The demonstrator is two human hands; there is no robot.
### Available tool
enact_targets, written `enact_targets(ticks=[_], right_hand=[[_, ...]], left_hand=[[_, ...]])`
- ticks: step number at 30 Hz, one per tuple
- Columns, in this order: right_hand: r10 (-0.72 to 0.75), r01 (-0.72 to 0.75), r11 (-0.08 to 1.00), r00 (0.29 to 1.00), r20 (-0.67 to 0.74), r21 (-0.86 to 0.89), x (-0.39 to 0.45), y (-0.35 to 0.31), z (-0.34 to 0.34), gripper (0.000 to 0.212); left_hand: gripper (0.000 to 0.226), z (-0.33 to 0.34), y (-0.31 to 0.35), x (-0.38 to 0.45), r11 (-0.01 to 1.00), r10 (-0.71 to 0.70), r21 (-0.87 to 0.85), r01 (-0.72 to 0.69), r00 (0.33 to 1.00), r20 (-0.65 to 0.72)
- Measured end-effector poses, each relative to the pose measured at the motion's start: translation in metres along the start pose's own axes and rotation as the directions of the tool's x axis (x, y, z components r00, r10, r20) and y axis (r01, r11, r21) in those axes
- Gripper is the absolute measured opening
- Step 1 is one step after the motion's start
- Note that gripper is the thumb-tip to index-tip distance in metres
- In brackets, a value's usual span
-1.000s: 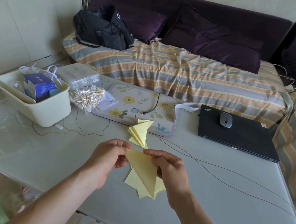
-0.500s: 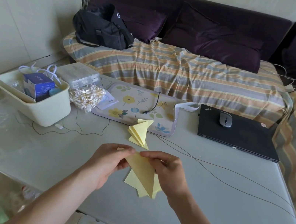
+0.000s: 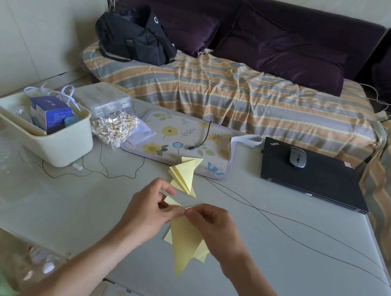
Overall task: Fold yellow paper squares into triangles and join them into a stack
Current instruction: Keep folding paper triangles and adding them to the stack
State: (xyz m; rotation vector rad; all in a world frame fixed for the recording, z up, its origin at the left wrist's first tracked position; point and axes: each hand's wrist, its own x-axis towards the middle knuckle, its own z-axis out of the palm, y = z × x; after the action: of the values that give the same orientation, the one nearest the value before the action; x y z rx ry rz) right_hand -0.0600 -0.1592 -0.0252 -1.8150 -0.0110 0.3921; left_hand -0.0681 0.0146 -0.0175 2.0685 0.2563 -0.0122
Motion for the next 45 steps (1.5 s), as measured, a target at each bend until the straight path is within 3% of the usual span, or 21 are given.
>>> enact_targets(ticks=[4,6,9,12,18,22,36,42,45], right_hand=[[0.0,0.002,0.998,0.999,-0.04,0.065,0.003,0.001,-0.001,0.016],[0.017,-0.009,0.993,0.997,-0.073,0.116,0.004,0.003,-0.001,0.016],[0.045,-0.031,0.984,0.996,-0.078,0.177,0.007,0.005,-0.002,0.017],[0.032,-0.02,0.984,0.997,-0.065,0.176,0.008,0.006,-0.001,0.021],[0.05,-0.042,0.971,0.998,-0.03,0.234,0.008,0.007,-0.001,0.022],[0.062,-0.054,0.966,0.998,-0.024,0.253,0.011,0.011,-0.001,0.024],[-0.008,0.016,0.986,0.999,-0.05,0.169,0.011,0.011,-0.001,0.022],[-0.06,0.057,0.996,0.997,0.039,0.069,0.004,0.007,0.008,0.026],[-0.055,0.05,0.996,0.996,0.063,0.07,0.003,0.006,0.009,0.02]], left_hand=[[0.041,-0.001,0.005,-0.003,0.953,-0.188,-0.214,0.213,0.973,0.134],[0.037,0.0,0.007,-0.007,0.938,-0.242,-0.182,0.296,0.932,0.271],[0.018,0.003,0.007,-0.012,0.951,-0.22,-0.119,0.285,0.897,0.384],[0.006,0.002,0.003,-0.01,0.969,-0.182,-0.096,0.227,0.921,0.344],[0.041,0.004,-0.004,-0.002,0.98,-0.016,0.197,-0.014,0.988,0.152],[0.042,0.006,-0.002,-0.001,0.971,0.067,0.219,-0.101,0.985,0.157],[0.046,0.007,-0.003,-0.003,0.939,0.157,0.268,-0.218,0.96,0.233],[0.02,0.005,0.004,-0.001,0.974,0.179,0.129,-0.188,0.981,0.078],[0.016,0.004,0.001,0.0,0.995,0.101,0.022,-0.101,0.995,0.008]])
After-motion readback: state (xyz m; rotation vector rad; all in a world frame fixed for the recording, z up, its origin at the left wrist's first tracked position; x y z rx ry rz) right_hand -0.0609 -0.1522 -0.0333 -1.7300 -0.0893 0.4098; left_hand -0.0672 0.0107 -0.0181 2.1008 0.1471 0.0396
